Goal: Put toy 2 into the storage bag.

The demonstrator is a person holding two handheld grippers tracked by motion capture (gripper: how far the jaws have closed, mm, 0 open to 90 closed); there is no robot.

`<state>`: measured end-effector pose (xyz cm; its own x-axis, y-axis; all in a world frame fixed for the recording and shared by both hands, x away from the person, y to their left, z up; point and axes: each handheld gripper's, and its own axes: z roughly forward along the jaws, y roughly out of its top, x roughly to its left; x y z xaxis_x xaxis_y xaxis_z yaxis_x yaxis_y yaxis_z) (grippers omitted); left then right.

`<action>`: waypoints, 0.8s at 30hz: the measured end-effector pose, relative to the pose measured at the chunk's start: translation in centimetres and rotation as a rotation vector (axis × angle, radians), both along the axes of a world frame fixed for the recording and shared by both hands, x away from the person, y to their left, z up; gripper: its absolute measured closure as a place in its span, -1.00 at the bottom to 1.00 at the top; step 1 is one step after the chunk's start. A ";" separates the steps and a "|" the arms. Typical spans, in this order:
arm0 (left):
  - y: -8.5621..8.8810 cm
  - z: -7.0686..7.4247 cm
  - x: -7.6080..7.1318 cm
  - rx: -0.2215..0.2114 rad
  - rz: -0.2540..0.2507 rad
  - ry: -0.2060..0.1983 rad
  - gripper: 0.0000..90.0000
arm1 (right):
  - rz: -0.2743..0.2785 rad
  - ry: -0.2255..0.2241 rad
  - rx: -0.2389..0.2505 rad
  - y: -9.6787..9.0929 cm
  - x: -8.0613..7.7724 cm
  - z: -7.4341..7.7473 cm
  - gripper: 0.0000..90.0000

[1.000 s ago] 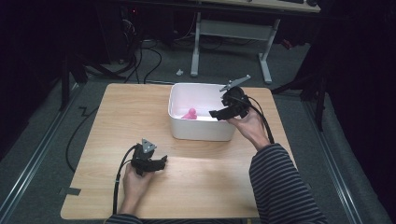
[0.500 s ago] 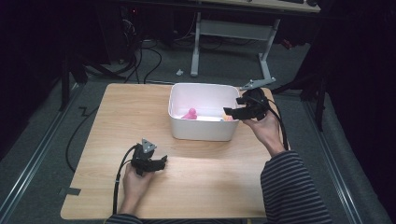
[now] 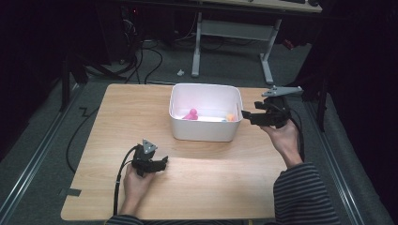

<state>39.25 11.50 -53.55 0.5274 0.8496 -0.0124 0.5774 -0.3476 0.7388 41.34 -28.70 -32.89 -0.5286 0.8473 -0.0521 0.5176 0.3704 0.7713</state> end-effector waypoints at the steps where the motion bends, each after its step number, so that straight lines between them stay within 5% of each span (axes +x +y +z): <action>1: 0.0 0.0 0.0 0.000 0.000 0.000 -0.45 | -0.009 0.001 0.002 -0.4 -0.5 -0.5 -0.20; 4: 0.0 0.0 0.0 0.000 0.000 0.000 -0.45 | -0.044 0.006 0.029 -1.8 -2.2 -3.1 -0.20; 8: 0.0 0.0 0.0 0.000 0.000 -0.001 -0.45 | -0.099 0.050 0.035 -3.6 -4.3 -9.3 -0.21; 10: 0.0 0.0 0.0 0.000 -0.001 -0.001 -0.45 | -0.146 0.090 0.050 -4.5 -4.9 -12.5 -0.21; 15: 0.0 0.0 0.0 0.001 -0.001 -0.001 -0.45 | -0.250 0.101 0.053 -5.8 -5.7 -18.4 -0.23; 18: 0.0 0.0 0.0 0.000 0.000 -0.001 -0.45 | -0.278 0.084 0.020 -6.0 -5.8 -20.1 -0.25; 24: 0.0 0.0 0.0 0.000 0.001 -0.001 -0.45 | -0.301 0.084 0.000 -5.8 -5.9 -20.1 -0.35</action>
